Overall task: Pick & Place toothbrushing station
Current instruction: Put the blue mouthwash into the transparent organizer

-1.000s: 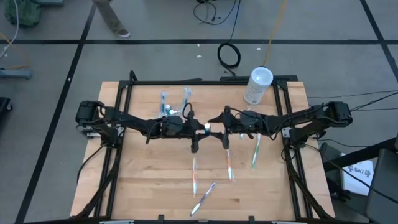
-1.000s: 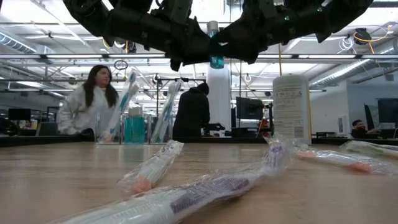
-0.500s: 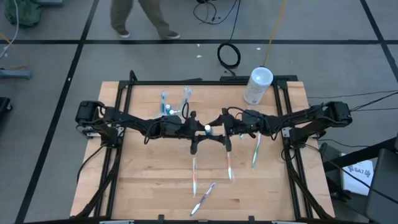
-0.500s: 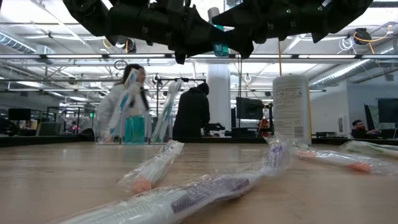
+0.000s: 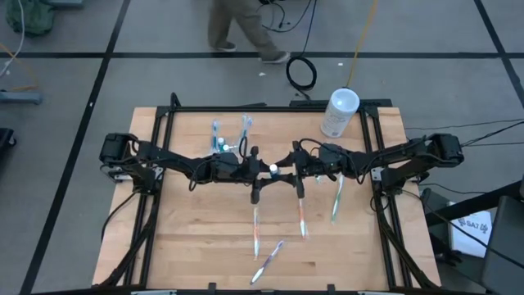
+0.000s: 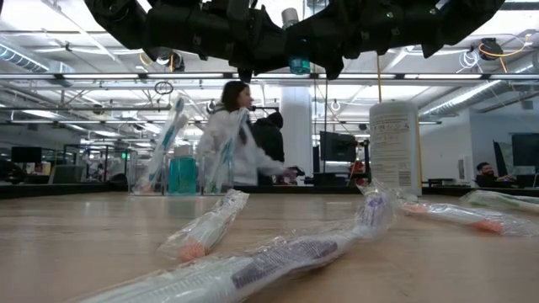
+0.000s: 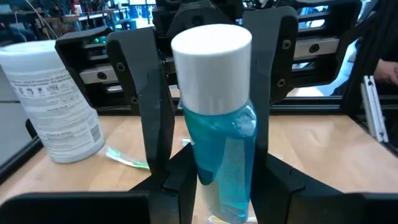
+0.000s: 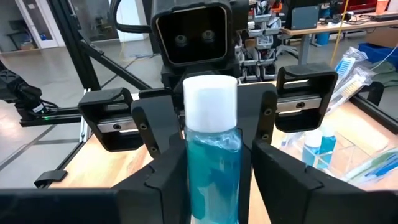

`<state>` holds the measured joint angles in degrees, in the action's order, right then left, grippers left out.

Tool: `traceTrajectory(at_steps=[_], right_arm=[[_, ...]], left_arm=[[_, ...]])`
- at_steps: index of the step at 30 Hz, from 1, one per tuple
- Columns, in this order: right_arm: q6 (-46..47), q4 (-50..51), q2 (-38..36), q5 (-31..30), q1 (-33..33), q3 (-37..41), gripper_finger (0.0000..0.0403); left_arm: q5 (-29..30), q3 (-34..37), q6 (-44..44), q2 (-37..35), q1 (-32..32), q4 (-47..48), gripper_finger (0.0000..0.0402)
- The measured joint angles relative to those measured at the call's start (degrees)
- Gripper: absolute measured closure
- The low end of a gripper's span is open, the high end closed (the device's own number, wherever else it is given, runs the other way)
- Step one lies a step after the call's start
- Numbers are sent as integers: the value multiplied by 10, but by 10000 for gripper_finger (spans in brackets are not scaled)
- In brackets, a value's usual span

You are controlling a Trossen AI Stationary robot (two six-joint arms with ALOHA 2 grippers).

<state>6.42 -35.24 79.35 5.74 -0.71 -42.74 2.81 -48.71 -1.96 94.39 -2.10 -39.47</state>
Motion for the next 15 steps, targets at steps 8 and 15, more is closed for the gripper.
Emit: traceTrajectory(at_steps=[8, 15], right_arm=[[1, 1, 0, 0, 0, 0, 244], [-3, 7, 0, 6, -4, 0, 266]], left_arm=[[-2, 0, 19, 0, 0, 7, 273], [-2, 0, 23, 0, 1, 22, 210]])
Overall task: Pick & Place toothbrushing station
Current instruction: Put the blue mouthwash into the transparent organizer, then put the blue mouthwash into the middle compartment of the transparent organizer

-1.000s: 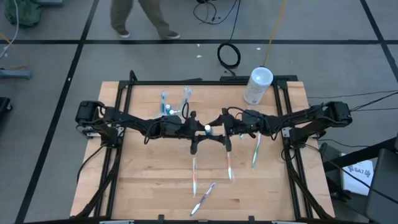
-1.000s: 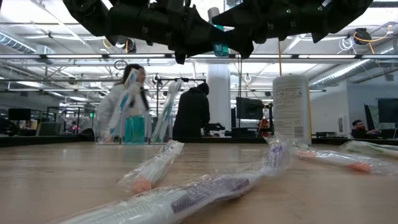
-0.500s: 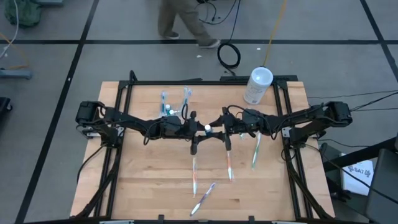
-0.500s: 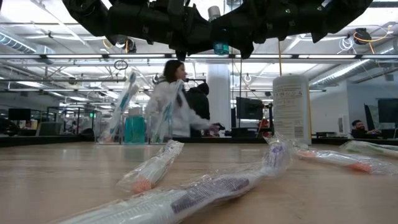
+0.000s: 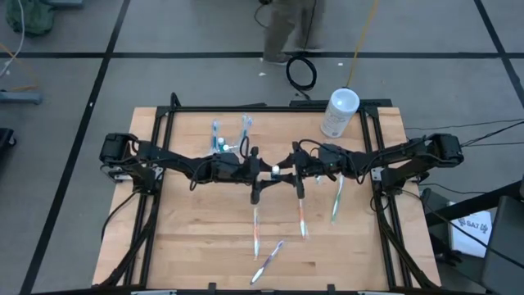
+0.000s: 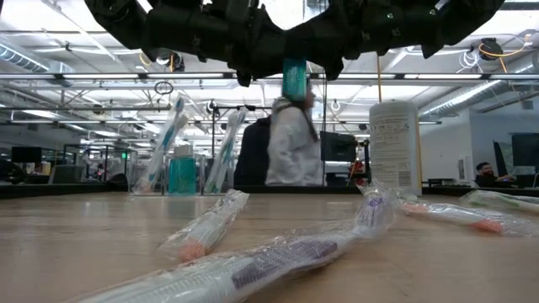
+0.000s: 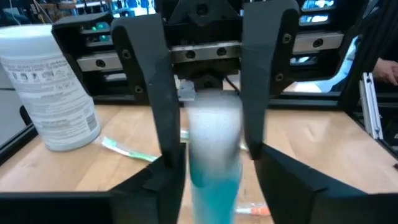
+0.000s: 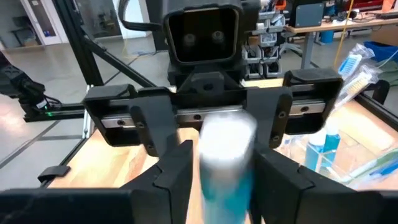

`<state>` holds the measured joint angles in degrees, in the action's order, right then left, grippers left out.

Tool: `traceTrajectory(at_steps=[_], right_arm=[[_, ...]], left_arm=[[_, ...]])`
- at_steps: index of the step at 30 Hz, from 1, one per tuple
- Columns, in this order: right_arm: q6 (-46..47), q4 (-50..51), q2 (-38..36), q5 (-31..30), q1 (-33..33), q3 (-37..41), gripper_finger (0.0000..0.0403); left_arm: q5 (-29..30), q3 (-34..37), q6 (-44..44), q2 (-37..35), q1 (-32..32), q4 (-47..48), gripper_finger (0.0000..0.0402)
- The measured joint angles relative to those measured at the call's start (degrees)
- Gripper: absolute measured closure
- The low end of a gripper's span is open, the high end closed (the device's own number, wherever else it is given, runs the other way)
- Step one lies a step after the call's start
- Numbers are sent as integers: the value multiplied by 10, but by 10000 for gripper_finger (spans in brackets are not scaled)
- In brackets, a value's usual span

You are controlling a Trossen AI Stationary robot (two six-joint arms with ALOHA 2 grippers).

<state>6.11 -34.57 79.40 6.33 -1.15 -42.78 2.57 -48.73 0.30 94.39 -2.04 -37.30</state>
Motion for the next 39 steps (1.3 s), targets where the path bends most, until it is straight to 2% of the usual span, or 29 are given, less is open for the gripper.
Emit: traceTrajectory(at_steps=[7, 12, 15, 22, 27, 32, 36, 39], right_arm=[[-14, 33, 0, 1, -8, 0, 312], [-16, 52, 0, -1, -15, 0, 348], [-31, 95, 0, -1, -15, 1, 354], [-28, 117, 1, -4, -18, 1, 313], [-28, 117, 1, -4, -17, 1, 269], [-27, 118, 0, -5, -17, 1, 241], [-27, 122, 0, -4, -17, 1, 232], [-27, 134, 0, -4, -17, 1, 232]], left_arm=[[36, 0, 0, -5, 1, 34, 153], [65, 0, 9, -29, 2, 105, 147], [65, 0, 17, -47, 2, 171, 147], [85, 0, 23, -82, -10, 308, 147], [105, 0, 51, -83, -22, 416, 147], [106, 0, 92, -74, -36, 486, 147], [130, 7, 91, -96, -51, 509, 147], [147, 41, 87, -126, -59, 466, 147]])
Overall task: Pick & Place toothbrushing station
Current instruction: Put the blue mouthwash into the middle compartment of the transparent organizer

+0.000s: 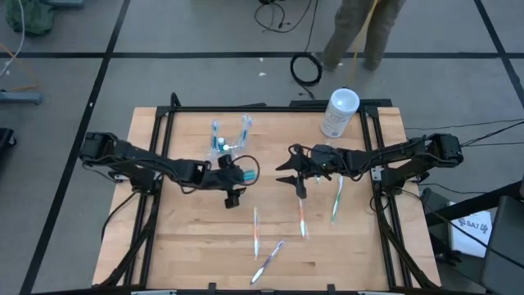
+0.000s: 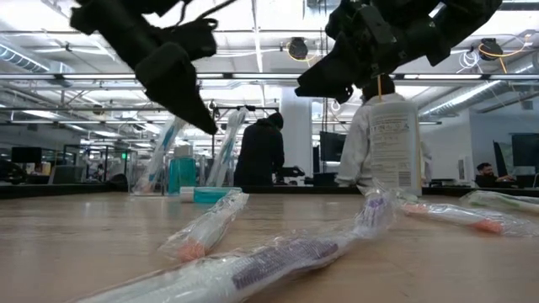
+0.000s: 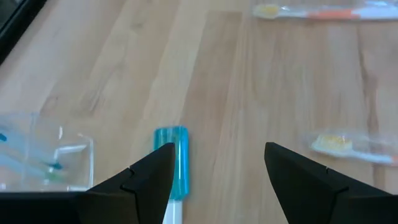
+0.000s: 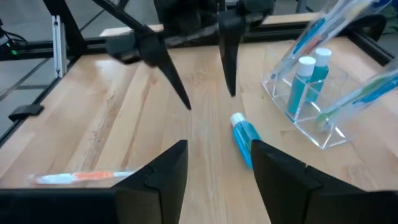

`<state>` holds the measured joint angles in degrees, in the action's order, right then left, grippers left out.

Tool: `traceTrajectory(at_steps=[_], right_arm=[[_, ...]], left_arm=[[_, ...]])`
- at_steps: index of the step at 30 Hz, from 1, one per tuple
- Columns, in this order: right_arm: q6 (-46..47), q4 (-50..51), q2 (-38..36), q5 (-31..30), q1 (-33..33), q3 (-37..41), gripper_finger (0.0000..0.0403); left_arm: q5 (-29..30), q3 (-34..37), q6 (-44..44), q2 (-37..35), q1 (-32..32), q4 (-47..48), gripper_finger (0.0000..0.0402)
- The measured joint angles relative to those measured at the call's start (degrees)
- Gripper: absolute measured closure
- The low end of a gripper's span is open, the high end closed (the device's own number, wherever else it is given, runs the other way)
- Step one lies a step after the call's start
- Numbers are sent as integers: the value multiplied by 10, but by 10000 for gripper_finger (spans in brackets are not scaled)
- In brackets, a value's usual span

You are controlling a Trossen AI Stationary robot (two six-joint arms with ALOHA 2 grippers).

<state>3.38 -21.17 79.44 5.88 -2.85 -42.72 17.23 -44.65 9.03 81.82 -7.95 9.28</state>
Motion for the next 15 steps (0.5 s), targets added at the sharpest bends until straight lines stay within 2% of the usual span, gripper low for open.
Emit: traceTrajectory(at_steps=[5, 10, 15], right_arm=[[0, 1, 0, 0, 0, 0, 236], [0, -4, 0, 0, 0, 0, 232], [0, -5, 0, 0, 0, 0, 233]], left_arm=[[-21, 117, -28, -49, -1, -155, 146], [-48, 209, -18, -53, 7, -324, 147], [-46, 248, 3, -51, 13, -366, 146]])
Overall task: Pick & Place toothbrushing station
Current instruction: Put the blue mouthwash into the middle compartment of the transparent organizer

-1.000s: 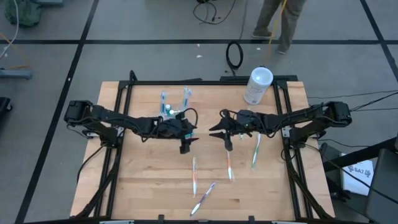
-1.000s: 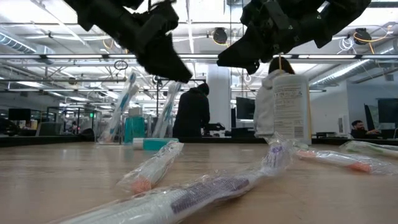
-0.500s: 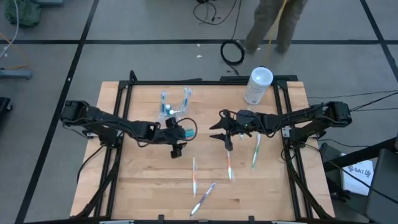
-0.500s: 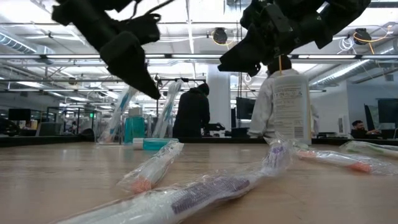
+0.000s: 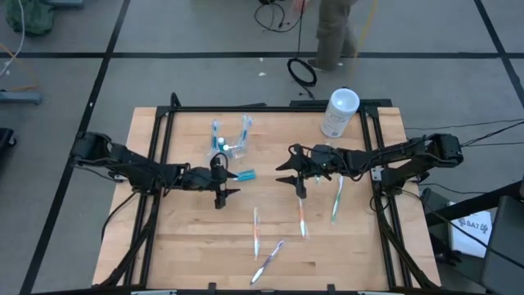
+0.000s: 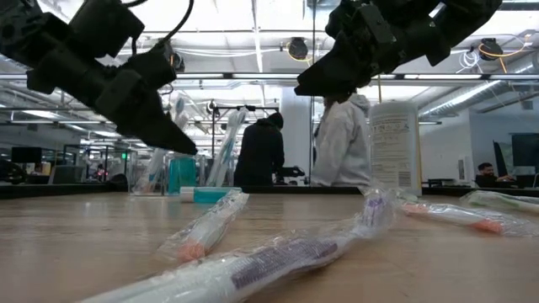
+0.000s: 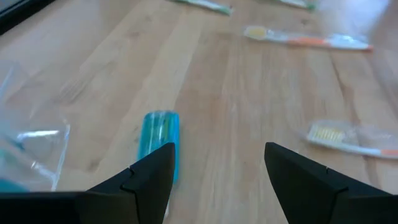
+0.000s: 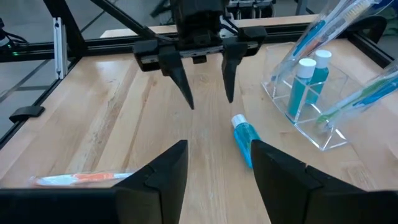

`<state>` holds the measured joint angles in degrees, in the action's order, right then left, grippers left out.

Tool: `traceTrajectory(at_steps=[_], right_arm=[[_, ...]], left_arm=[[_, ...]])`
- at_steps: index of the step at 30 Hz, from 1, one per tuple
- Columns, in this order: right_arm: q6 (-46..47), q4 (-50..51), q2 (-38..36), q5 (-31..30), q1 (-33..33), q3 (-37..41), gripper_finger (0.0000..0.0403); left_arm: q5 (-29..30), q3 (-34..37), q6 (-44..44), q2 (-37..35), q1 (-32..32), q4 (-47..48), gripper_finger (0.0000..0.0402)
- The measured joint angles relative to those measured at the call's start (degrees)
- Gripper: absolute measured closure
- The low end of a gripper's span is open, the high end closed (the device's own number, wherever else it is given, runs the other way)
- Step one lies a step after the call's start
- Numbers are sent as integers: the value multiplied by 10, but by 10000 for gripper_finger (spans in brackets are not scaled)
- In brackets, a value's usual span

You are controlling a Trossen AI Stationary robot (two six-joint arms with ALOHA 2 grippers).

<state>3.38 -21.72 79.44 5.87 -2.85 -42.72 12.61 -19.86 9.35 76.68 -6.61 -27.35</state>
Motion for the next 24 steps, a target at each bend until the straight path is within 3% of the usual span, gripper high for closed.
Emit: traceTrajectory(at_steps=[12, 24], right_arm=[[0, -3, 0, 1, 0, 0, 236], [0, -3, 0, 2, 0, 0, 237]], left_arm=[[64, 6, -2, 55, 3, -14, 147], [70, 6, 15, 109, 24, -30, 147]])
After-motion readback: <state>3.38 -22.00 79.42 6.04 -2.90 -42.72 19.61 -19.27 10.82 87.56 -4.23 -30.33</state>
